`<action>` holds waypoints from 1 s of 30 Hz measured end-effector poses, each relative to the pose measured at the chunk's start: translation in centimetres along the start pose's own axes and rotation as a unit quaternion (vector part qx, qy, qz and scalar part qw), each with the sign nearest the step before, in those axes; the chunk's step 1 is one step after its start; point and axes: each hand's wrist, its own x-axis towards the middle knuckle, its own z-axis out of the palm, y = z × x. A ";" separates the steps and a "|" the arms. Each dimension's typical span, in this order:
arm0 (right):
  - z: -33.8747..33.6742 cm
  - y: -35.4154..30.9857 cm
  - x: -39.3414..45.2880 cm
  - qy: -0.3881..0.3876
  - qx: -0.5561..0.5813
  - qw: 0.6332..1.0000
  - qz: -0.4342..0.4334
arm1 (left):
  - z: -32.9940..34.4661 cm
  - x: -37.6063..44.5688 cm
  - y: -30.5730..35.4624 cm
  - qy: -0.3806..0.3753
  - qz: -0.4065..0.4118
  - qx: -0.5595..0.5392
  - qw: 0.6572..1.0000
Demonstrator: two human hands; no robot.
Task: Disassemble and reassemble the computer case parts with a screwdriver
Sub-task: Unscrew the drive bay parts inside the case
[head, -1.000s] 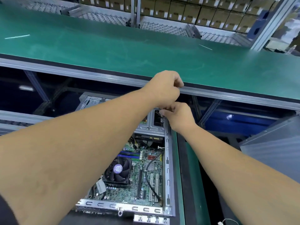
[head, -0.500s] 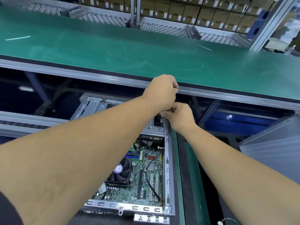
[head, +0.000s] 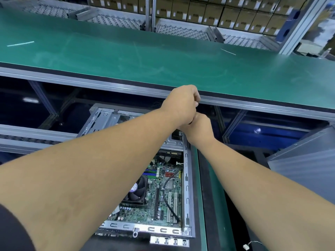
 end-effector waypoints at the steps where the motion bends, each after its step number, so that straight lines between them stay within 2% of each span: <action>1: 0.2 0.2 0.0 0.001 0.031 1.000 0.004 | -0.1 0.1 0.0 -0.003 -0.001 0.002 1.000; 5: -0.6 0.6 -0.6 -0.027 0.140 0.989 0.040 | -0.2 0.2 -0.3 -0.052 0.004 0.027 0.998; 8: -1.2 0.2 -0.6 -0.033 0.090 0.994 0.044 | 0.0 0.1 -0.5 -0.059 0.004 0.009 0.998; 12: -0.9 -0.6 -0.7 0.014 0.029 0.997 0.064 | 0.4 -0.1 -0.5 -0.018 -0.011 -0.023 1.000; 16: -0.4 -0.7 -1.3 0.051 0.067 0.993 0.083 | 0.3 -0.3 -0.7 0.044 -0.059 -0.054 0.996; 18: -0.3 -0.9 -1.5 0.058 0.064 0.993 0.086 | -0.1 -0.3 -0.7 0.061 -0.079 -0.035 0.994; 20: -0.4 -1.3 -1.7 0.057 0.055 0.993 0.085 | -0.5 -0.4 -0.5 0.053 -0.068 0.001 0.996; 24: -1.1 -2.1 -2.4 0.051 0.030 0.994 0.087 | -1.7 -1.6 -0.4 -0.004 0.006 0.012 1.000; 27: -1.7 -4.1 -4.0 0.060 0.049 0.994 0.081 | -3.0 -3.5 -0.4 0.003 0.014 -0.061 0.998; 30: -2.1 -7.2 -7.1 0.044 0.114 0.991 0.051 | -4.8 -6.9 -1.1 0.067 0.020 -0.158 0.985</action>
